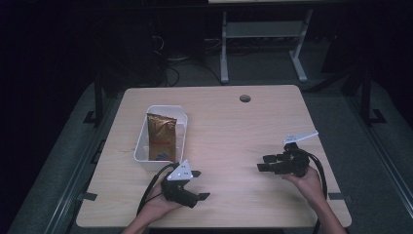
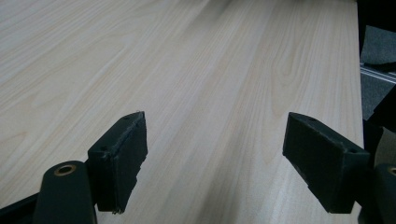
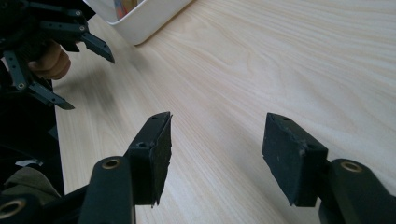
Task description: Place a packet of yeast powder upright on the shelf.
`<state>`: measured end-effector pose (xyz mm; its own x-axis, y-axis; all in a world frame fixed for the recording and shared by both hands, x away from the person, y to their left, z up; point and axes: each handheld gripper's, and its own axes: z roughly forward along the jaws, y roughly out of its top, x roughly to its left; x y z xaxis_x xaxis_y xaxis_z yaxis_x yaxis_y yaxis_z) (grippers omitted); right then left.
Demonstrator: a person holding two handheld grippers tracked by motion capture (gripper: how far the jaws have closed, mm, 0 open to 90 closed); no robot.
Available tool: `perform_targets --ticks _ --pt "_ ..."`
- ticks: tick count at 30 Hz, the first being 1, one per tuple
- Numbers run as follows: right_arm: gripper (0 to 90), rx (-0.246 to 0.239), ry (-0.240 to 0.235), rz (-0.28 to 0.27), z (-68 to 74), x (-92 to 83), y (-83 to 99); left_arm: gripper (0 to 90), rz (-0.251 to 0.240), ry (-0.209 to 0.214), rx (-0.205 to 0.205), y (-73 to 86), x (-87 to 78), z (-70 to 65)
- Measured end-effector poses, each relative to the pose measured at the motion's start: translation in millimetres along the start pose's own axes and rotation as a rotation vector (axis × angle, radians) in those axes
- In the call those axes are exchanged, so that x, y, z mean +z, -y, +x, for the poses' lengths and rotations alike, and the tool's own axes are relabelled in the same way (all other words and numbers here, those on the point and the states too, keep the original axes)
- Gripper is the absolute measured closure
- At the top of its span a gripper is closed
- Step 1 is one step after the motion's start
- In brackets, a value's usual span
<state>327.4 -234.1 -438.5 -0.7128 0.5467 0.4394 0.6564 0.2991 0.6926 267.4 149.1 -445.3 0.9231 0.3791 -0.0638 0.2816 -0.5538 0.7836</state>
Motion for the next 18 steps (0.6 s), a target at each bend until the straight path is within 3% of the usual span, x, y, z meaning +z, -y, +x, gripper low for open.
perform_targets --ticks 11,18 --pt "44.2 -0.022 0.020 -0.001 7.2 -3.8 16.9 21.5 0.011 -0.005 0.018 0.4 -0.2 -3.3" --pt "44.7 -0.042 0.030 -0.013 13.2 -6.0 17.7 21.5 0.013 -0.006 0.018 1.2 -0.2 -2.9"
